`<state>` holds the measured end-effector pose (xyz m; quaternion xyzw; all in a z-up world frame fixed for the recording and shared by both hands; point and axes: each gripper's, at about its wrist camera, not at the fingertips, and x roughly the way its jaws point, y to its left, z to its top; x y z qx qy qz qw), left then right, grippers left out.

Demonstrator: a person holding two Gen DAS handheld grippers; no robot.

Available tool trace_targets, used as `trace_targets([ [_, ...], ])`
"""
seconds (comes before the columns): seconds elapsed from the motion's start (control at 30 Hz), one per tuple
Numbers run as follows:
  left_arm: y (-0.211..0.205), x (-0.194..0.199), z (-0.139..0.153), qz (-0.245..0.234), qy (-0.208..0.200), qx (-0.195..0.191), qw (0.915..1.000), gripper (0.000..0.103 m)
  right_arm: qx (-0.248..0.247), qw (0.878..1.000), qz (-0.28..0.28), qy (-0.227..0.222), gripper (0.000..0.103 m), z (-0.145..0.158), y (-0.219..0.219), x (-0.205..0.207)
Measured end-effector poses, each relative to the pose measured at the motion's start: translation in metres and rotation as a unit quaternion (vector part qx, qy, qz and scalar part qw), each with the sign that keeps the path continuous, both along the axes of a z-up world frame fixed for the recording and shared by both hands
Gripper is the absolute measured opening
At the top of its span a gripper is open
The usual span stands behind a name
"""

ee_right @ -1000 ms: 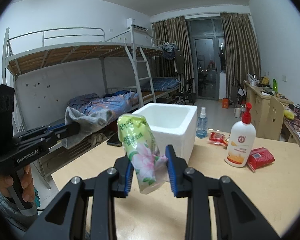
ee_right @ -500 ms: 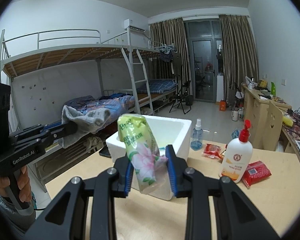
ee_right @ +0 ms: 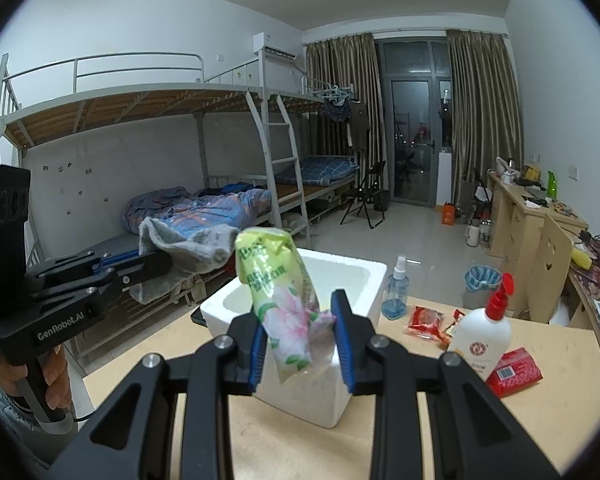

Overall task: Organize soft objects
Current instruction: 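Carry the grey sock and green packet up over the white foam box with both tools, then lower the grey sock into the foam box and open the left gripper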

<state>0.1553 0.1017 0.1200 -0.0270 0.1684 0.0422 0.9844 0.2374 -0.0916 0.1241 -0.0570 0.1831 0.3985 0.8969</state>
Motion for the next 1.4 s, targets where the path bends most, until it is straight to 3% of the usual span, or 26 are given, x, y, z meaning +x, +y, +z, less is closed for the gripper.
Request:
trace_targets([
  [0.93, 0.032, 0.087, -0.009, -0.020, 0.023, -0.006, 0.9995, 0.013, -0.022, 0.999, -0.003, 0.039, 0.035, -0.007, 0.039, 0.059],
  [1.4, 0.034, 0.113, -0.023, -0.031, 0.047, -0.004, 0.9984, 0.013, -0.029, 0.998, -0.012, 0.048, 0.035, -0.008, 0.042, 0.062],
])
